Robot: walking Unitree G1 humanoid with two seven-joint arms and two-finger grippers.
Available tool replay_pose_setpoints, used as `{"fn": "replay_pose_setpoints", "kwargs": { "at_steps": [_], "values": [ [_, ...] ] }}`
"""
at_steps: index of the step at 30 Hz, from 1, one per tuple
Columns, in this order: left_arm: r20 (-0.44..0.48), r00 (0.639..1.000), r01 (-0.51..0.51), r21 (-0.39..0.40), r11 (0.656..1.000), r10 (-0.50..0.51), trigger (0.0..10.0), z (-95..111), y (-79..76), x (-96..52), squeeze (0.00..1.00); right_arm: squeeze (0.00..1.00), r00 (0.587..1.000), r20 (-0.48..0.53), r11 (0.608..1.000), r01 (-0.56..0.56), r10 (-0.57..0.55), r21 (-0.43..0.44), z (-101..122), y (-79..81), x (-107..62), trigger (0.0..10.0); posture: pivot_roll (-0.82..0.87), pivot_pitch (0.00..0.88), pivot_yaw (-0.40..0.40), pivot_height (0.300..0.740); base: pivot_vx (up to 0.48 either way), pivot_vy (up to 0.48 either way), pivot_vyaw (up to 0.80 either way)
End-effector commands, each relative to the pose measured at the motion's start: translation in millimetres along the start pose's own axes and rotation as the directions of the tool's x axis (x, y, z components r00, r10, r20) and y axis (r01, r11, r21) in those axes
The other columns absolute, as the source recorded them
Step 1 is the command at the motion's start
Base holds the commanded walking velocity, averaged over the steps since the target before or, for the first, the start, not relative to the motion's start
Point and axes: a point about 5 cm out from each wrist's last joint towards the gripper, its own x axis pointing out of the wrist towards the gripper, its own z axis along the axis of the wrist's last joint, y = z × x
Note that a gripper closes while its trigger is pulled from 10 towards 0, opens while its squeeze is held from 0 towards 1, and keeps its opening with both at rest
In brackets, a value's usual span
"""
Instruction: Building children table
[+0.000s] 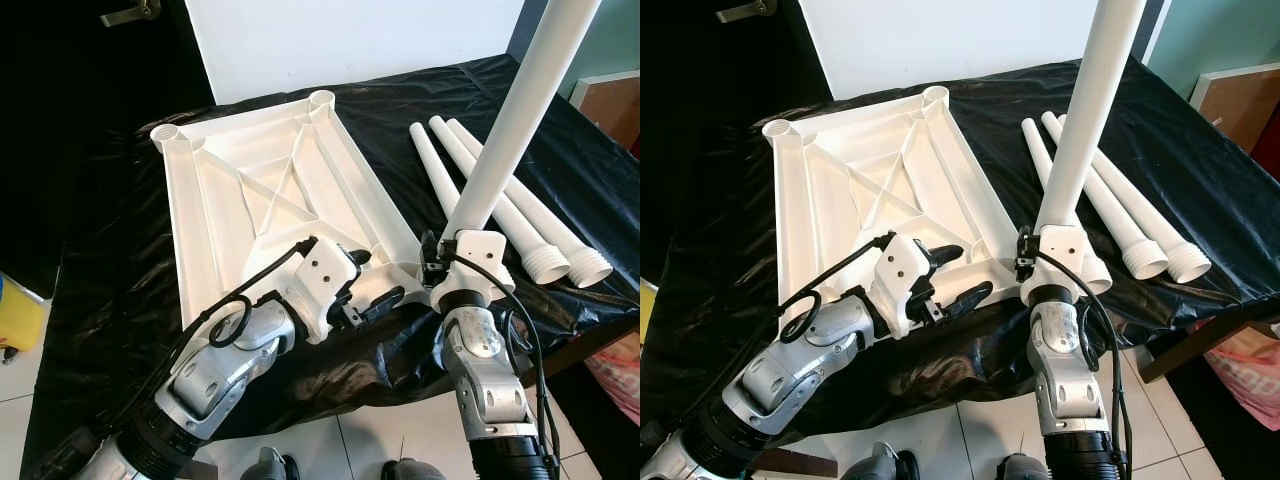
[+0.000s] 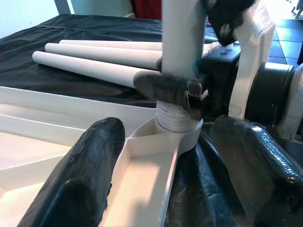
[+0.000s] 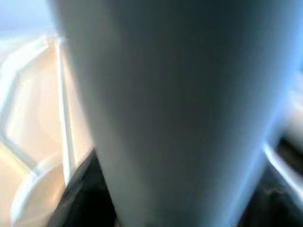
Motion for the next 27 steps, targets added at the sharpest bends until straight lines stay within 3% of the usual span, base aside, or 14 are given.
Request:
{"fn": "replay_pose_setpoints", "kwargs": {
  "at_steps": [1, 14, 15, 16, 17, 22, 24, 25, 27],
  "values": [
    [-0.008, 0.985, 0.174, -0.003, 0.985, -0.174, 10.0, -0.6, -11.6, -1.5, 0.0, 1.0, 0.997, -0.072, 1.0, 0.0, 0.0, -0.007, -14.0, -3.0, -3.9, 10.0, -0.09, 0.108, 0.048, 0.74, 0.0, 0.0, 0.0],
    [-0.007, 0.986, 0.164, -0.003, 0.986, -0.164, 10.0, -0.8, -10.3, -1.6, 0.0, 1.0, 0.991, -0.027, 0.991, -0.132, 0.131, -0.021, -6.8, -11.7, 0.9, 10.0, -0.1, 0.112, 0.051, 0.74, 0.0, 0.0, 0.0],
    [-0.007, 0.986, 0.165, -0.003, 0.986, -0.165, 10.0, -0.8, -10.2, -1.4, 0.0, 0.18, 0.983, -0.011, 0.982, -0.185, 0.185, -0.022, -4.0, -14.0, 2.1, 10.0, -0.1, 0.112, 0.051, 0.74, 0.0, 0.0, 0.0],
    [-0.007, 0.986, 0.165, -0.003, 0.986, -0.165, 10.0, -0.8, -10.2, -1.4, 0.0, 0.18, 0.983, -0.011, 0.982, -0.185, 0.185, -0.022, -4.0, -14.0, 2.1, 10.0, -0.1, 0.112, 0.051, 0.74, 0.0, 0.0, 0.0],
    [-0.008, 0.986, 0.167, 0.0, 0.986, -0.167, 10.0, -0.9, -10.2, -0.9, 0.0, 0.0, 0.958, 0.018, 0.958, -0.284, 0.285, -0.035, 2.5, -19.9, 6.7, 10.0, -0.1, 0.113, 0.055, 0.74, 0.0, 0.0, 0.0],
    [-0.012, 0.985, 0.17, 0.006, 0.985, -0.17, 10.0, -1.4, -10.0, -0.6, 0.0, 0.0, 0.937, 0.036, 0.937, -0.345, 0.347, -0.05, 6.8, -22.4, 10.7, 10.0, -0.1, 0.108, 0.058, 0.74, 0.0, 0.0, 0.0],
    [-0.014, 0.985, 0.173, 0.012, 0.985, -0.172, 10.0, -1.5, -9.7, 0.4, 0.0, 0.0, 0.893, 0.032, 0.892, -0.446, 0.449, -0.076, 9.0, -19.7, 14.0, 10.0, -0.1, 0.107, 0.059, 0.74, 0.0, 0.0, 0.0],
    [-0.014, 0.985, 0.173, 0.012, 0.985, -0.172, 10.0, -1.5, -9.7, 0.4, 0.0, 0.0, 0.893, 0.032, 0.892, -0.446, 0.449, -0.076, 9.0, -19.7, 14.0, 10.0, -0.1, 0.107, 0.059, 0.74, 0.0, 0.0, 0.0],
    [-0.012, 0.985, 0.173, 0.012, 0.985, -0.173, 10.0, -0.9, -9.0, 0.9, 0.0, 0.0, 0.839, 0.009, 0.834, -0.539, 0.544, -0.12, 8.3, -16.3, 16.0, 10.0, -0.11, 0.106, 0.062, 0.74, 0.0, 0.0, 0.0]
  ]
}}
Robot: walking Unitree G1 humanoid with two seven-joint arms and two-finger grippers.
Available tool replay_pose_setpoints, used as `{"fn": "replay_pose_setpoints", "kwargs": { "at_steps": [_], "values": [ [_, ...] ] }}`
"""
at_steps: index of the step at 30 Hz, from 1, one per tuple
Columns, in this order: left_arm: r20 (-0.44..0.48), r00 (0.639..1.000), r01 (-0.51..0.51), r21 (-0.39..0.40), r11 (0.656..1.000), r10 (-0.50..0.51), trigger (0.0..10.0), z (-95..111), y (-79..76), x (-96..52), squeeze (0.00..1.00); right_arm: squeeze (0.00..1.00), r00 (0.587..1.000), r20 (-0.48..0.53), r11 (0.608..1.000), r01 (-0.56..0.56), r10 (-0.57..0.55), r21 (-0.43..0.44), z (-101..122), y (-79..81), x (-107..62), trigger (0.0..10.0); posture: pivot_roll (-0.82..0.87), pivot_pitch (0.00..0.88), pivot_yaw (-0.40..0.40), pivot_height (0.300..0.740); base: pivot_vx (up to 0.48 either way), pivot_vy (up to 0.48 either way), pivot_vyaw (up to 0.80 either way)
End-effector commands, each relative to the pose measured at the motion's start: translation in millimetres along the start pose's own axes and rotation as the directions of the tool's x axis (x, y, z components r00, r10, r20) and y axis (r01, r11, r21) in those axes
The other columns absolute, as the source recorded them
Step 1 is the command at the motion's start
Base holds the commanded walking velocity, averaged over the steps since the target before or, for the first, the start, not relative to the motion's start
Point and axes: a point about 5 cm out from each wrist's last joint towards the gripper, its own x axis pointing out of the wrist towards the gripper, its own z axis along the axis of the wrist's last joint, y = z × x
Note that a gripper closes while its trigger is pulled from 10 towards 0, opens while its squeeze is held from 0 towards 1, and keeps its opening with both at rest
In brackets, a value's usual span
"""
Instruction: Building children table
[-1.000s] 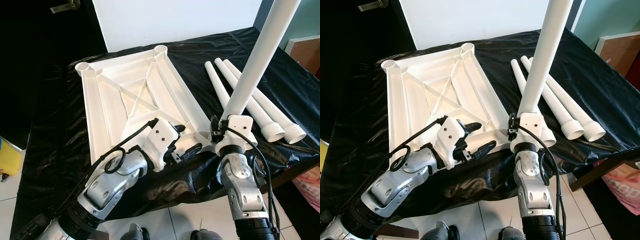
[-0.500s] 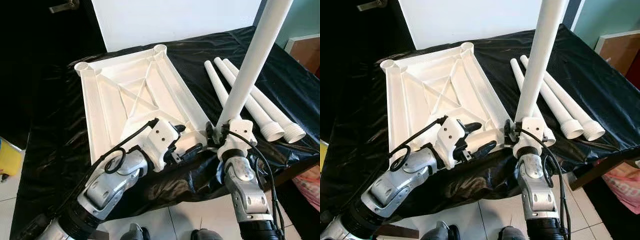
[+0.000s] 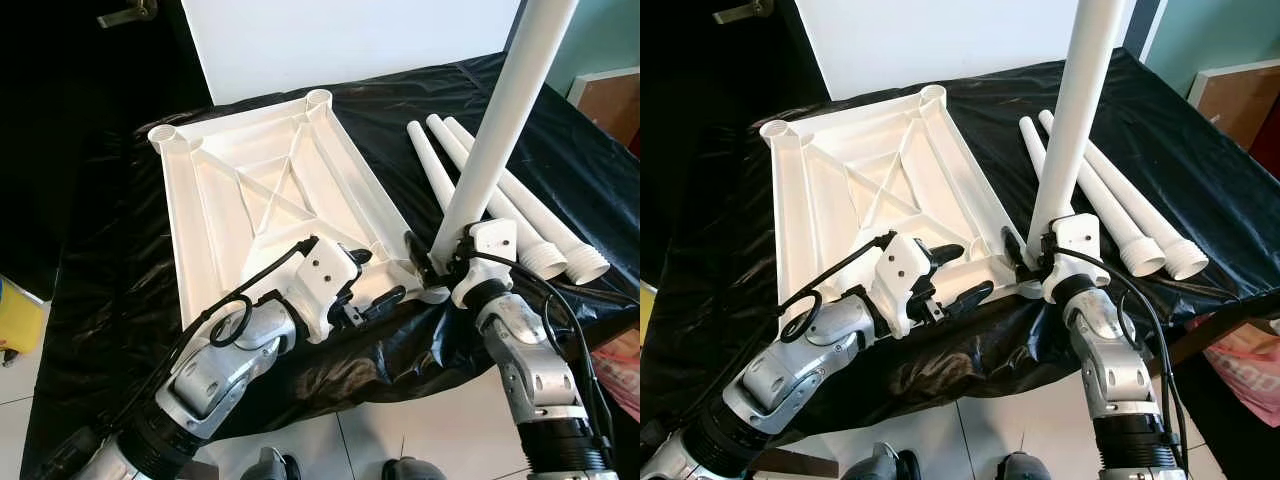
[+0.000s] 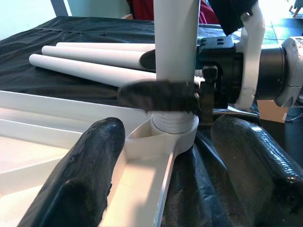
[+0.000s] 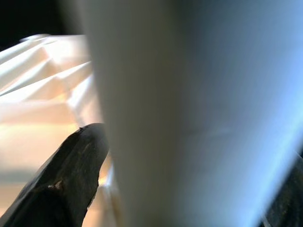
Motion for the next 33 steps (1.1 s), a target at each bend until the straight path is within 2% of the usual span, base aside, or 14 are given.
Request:
{"fn": "replay_pose_setpoints", "kwargs": {
  "at_steps": [1, 6, 8, 9, 10, 11, 21, 22, 23, 33],
  "values": [
    [-0.015, 0.985, 0.171, 0.005, 0.985, -0.171, 10.0, -2.3, -8.9, -0.2, 0.0, 0.0, 0.997, -0.008, 0.997, -0.074, 0.074, -0.008, -2.2, 5.6, 3.0, 10.0, -0.11, 0.106, 0.062, 0.74, 0.0, 0.0, 0.0],
    [-0.017, 0.985, 0.17, 0.008, 0.985, -0.169, 10.0, -1.9, -7.9, -0.8, 0.0, 0.0, 0.98, -0.057, 0.98, -0.192, 0.189, -0.054, -11.1, 4.0, 5.1, 10.0, -0.1, 0.102, 0.063, 0.74, 0.0, 0.0, 0.0],
    [-0.018, 0.986, 0.168, 0.01, 0.986, -0.168, 10.0, -1.8, -7.5, -1.1, 0.0, 0.0, 0.978, -0.063, 0.977, -0.202, 0.198, -0.064, -12.4, 3.0, 5.2, 10.0, -0.1, 0.102, 0.063, 0.74, 0.0, 0.0, 0.0],
    [-0.019, 0.986, 0.166, 0.011, 0.986, -0.166, 10.0, -1.7, -6.9, -1.4, 0.0, 0.0, 0.978, -0.069, 0.976, -0.204, 0.199, -0.072, -13.7, 0.7, 5.6, 5.5, -0.1, 0.102, 0.063, 0.74, 0.0, 0.0, 0.0],
    [-0.019, 0.986, 0.166, 0.011, 0.986, -0.166, 10.0, -1.7, -6.9, -1.4, 0.0, 0.0, 0.978, -0.069, 0.976, -0.204, 0.199, -0.072, -13.7, 0.7, 5.6, 5.5, -0.1, 0.102, 0.063, 0.74, 0.0, 0.0, 0.0],
    [-0.019, 0.986, 0.164, 0.012, 0.986, -0.163, 10.0, -1.5, -6.7, -1.5, 0.0, 0.0, 0.978, -0.072, 0.977, -0.201, 0.196, -0.075, -14.6, -1.9, 5.8, 0.0, -0.09, 0.102, 0.06, 0.74, 0.0, 0.0, 0.0],
    [-0.019, 0.987, 0.162, 0.008, 0.987, -0.162, 10.0, -1.7, -7.2, -2.3, 0.0, 0.0, 0.98, -0.1, 0.98, -0.18, 0.172, -0.08, -23.0, -12.0, 2.9, 0.0, -0.09, 0.108, 0.063, 0.74, 0.0, 0.0, 0.0],
    [-0.02, 0.987, 0.162, 0.008, 0.987, -0.161, 10.0, -1.8, -7.0, -2.4, 0.0, 0.0, 0.981, -0.103, 0.982, -0.173, 0.165, -0.072, -24.6, -12.6, 2.4, 4.6, -0.09, 0.109, 0.063, 0.74, 0.0, 0.0, 0.0],
    [-0.02, 0.987, 0.162, 0.008, 0.987, -0.162, 10.0, -1.8, -7.1, -2.6, 0.0, 0.0, 0.984, -0.106, 0.987, -0.152, 0.146, -0.055, -26.7, -12.7, 1.4, 10.0, -0.09, 0.11, 0.062, 0.74, 0.0, 0.0, 0.0],
    [-0.021, 0.987, 0.162, 0.007, 0.987, -0.162, 10.0, -2.4, -7.8, -2.3, 0.0, 0.0, 0.991, -0.12, 0.997, -0.063, 0.058, -0.041, -30.6, -10.7, 0.8, 10.0, -0.09, 0.111, 0.06, 0.74, 0.0, 0.0, 0.0]
  ]
}}
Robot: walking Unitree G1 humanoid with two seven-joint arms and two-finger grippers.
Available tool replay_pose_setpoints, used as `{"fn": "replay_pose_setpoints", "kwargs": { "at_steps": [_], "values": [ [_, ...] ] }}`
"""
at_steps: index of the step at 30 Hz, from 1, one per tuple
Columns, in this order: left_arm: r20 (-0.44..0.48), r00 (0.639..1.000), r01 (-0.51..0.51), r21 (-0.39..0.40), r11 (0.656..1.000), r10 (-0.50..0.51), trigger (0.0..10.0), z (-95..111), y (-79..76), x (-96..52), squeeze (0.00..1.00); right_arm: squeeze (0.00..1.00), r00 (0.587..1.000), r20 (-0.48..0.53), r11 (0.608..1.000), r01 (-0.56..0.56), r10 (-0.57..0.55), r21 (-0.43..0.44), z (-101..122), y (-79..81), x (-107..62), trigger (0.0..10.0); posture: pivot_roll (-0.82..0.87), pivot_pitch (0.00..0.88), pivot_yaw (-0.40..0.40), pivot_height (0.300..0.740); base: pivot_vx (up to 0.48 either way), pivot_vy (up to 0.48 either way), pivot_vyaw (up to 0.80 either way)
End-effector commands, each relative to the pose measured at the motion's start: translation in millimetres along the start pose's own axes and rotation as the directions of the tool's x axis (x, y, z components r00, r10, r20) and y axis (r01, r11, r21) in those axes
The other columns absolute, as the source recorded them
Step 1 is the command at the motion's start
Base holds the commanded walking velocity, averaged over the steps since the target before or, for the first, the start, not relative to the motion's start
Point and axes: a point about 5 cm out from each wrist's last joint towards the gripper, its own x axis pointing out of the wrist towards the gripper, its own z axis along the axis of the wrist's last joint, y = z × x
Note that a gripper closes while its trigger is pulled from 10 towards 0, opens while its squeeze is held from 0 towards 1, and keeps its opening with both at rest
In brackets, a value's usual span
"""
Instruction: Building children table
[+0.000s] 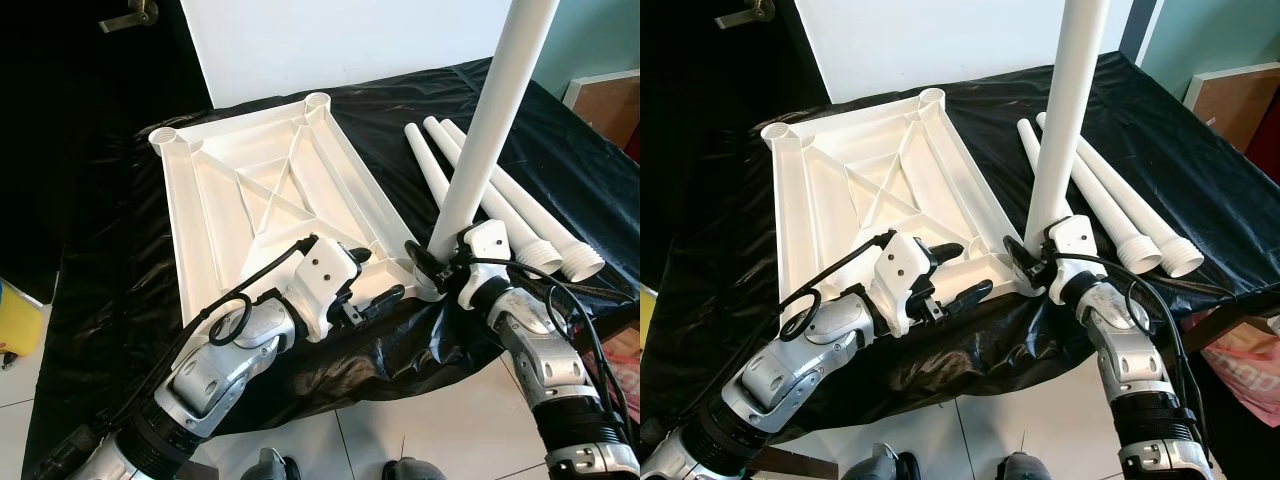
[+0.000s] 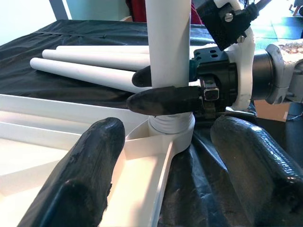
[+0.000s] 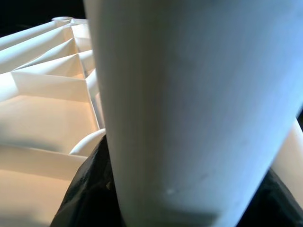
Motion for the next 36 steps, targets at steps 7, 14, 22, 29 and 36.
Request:
{"fn": "replay_pose_setpoints", "kwargs": {
  "at_steps": [7, 14, 22, 29, 36],
  "values": [
    [-0.016, 0.987, 0.162, 0.004, 0.987, -0.162, 10.0, -3.3, -9.6, -1.3, 0.0, 0.0, 0.977, -0.128, 0.984, 0.175, -0.169, 0.036, -20.6, 3.3, -2.9, 10.0, -0.1, 0.112, 0.059, 0.74, 0.0, 0.0, 0.0],
    [-0.018, 0.987, 0.162, 0.006, 0.987, -0.162, 10.0, -4.0, -10.2, -1.8, 0.0, 0.0, 0.943, -0.158, 0.95, 0.307, -0.294, 0.063, -22.7, 13.2, -6.6, 10.0, -0.1, 0.108, 0.051, 0.74, 0.0, 0.0, 0.0],
    [-0.017, 0.987, 0.16, 0.007, 0.987, -0.16, 10.0, -4.1, -10.4, -1.9, 0.0, 0.0, 0.847, -0.2, 0.854, 0.515, -0.492, 0.079, -25.5, 27.7, -14.1, 10.0, -0.09, 0.104, 0.048, 0.74, 0.0, 0.0, 0.0],
    [-0.015, 0.987, 0.159, 0.008, 0.987, -0.159, 10.0, -3.6, -10.1, -1.5, 0.0, 0.0, 0.798, -0.219, 0.796, 0.593, -0.562, 0.12, -24.2, 41.9, -13.8, 10.0, -0.09, 0.1, 0.048, 0.74, 0.0, 0.0, 0.0],
    [-0.018, 0.987, 0.157, 0.011, 0.987, -0.157, 10.0, -3.5, -8.7, -2.5, 0.0, 0.0, 0.827, -0.168, 0.812, 0.56, -0.536, 0.164, -14.3, 46.4, -10.7, 10.0, -0.09, 0.104, 0.049, 0.74, 0.0, 0.0, 0.0]
  ]
}}
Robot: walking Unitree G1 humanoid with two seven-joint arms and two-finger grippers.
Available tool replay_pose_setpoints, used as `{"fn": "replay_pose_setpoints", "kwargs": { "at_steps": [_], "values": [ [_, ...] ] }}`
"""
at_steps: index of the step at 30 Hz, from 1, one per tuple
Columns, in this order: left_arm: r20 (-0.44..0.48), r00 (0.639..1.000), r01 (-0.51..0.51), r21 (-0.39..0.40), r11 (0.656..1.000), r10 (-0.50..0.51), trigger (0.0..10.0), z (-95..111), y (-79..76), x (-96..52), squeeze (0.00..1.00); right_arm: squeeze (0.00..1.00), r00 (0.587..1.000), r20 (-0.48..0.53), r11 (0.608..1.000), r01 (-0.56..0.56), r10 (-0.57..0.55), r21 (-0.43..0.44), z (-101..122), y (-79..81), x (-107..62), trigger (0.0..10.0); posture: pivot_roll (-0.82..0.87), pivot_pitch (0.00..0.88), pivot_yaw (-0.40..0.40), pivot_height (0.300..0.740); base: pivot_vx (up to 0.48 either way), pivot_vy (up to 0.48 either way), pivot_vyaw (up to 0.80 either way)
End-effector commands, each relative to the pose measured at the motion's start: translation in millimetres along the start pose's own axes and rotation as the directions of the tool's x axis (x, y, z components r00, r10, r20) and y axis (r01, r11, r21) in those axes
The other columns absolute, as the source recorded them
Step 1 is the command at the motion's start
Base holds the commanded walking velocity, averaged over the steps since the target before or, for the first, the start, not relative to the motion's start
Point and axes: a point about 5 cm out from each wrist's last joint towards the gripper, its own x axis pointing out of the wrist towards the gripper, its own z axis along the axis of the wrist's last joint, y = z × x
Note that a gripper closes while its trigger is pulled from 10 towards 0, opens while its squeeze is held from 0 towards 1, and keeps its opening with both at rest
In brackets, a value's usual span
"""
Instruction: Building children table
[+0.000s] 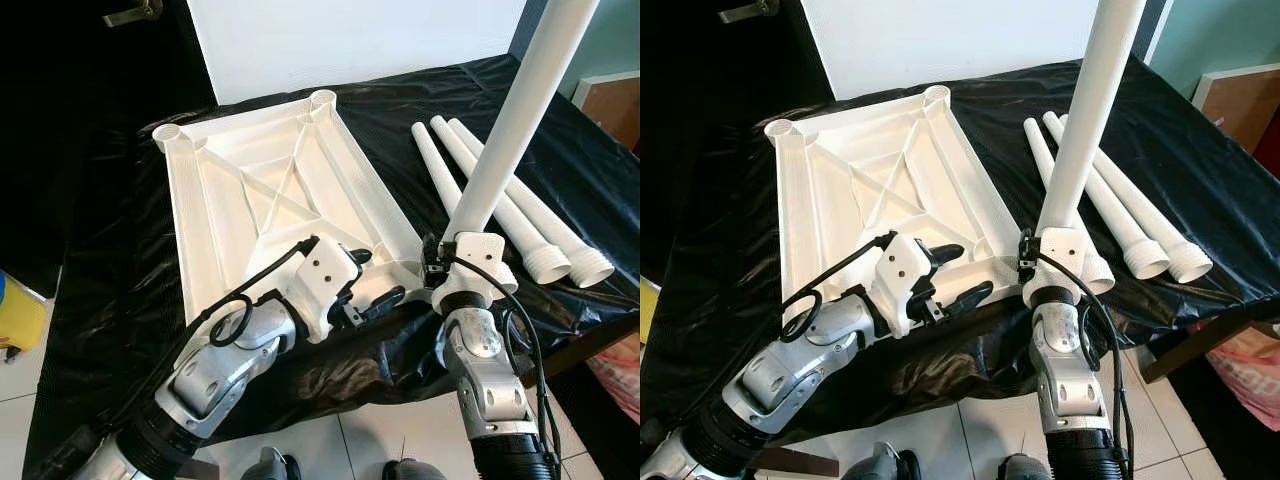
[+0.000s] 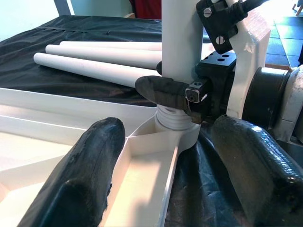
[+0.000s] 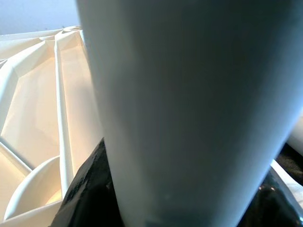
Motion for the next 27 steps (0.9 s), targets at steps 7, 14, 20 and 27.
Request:
{"fn": "replay_pose_setpoints", "kwargs": {
  "at_steps": [7, 14, 20, 27],
  "values": [
    [-0.02, 0.99, 0.142, 0.012, 0.99, -0.142, 10.0, -3.0, -5.2, -4.1, 0.0, 1.0, 0.998, -0.056, 0.999, -0.018, 0.02, 0.046, -10.2, 0.5, -9.2, 10.0, -0.09, 0.106, 0.049, 0.74, 0.0, 0.0, 0.0],
    [-0.04, 0.993, 0.112, 0.022, 0.993, -0.111, 10.0, -5.3, 2.9, -6.5, 0.0, 1.0, 0.995, -0.022, 0.995, -0.093, 0.093, 0.035, -6.4, -11.0, -13.2, 10.0, -0.09, 0.112, 0.051, 0.74, 0.0, 0.0, 0.0],
    [-0.123, 0.992, 0.035, 0.068, 0.997, -0.026, 10.0, -15.9, 20.1, -8.1, 0.0, 0.0, 0.987, -0.025, 0.987, -0.159, 0.16, 0.019, -9.5, -19.5, -20.1, 10.0, -0.09, 0.114, 0.055, 0.74, 0.0, 0.0, 0.0],
    [-0.259, 0.963, -0.039, 0.153, 0.987, 0.078, 10.0, -36.0, 37.5, -11.1, 0.0, 0.0, 0.977, -0.03, 0.977, -0.213, 0.213, 0.003, -12.7, -23.6, -24.6, 10.0, -0.1, 0.116, 0.055, 0.74, 0.0, 0.0, 0.0]
  ]
}}
